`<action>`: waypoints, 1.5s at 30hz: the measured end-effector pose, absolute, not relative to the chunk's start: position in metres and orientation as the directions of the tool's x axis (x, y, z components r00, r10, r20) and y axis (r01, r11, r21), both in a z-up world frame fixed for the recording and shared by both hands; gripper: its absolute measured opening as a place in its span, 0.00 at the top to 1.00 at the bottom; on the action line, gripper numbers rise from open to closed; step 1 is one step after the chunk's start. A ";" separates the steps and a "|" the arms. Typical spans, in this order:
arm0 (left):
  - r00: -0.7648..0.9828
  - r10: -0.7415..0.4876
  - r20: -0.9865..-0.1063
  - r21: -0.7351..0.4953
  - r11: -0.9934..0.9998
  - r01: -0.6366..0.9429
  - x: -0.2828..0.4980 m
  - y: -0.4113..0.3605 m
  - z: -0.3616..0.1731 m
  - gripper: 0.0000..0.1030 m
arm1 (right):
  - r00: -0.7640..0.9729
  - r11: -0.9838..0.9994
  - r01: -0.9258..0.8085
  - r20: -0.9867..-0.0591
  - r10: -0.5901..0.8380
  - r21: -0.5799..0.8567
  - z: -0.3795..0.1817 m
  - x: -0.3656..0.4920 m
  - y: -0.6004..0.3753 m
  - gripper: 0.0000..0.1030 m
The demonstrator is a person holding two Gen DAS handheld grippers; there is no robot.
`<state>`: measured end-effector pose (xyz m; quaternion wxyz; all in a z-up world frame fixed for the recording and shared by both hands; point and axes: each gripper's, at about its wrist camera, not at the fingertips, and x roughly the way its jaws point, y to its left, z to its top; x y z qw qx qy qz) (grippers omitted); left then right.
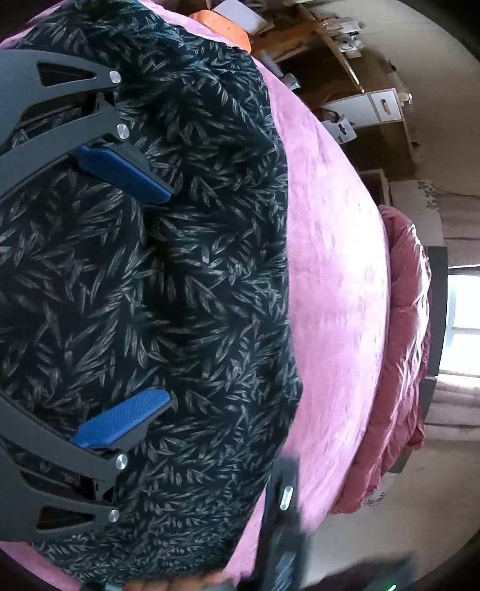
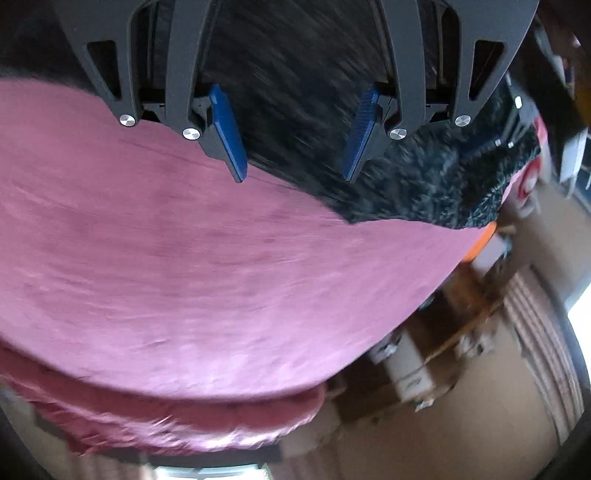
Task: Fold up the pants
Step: 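Smooth the trousers flat with the right tool while the left tool hovers above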
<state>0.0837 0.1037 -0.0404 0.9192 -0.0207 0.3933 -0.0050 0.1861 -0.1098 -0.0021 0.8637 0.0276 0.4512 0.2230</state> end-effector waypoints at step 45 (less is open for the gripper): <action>0.723 0.128 -0.679 -0.058 0.972 -0.226 0.042 0.235 -0.030 0.02 | 0.632 0.996 -0.079 -0.771 0.078 0.036 -0.037 0.075 -0.267 0.50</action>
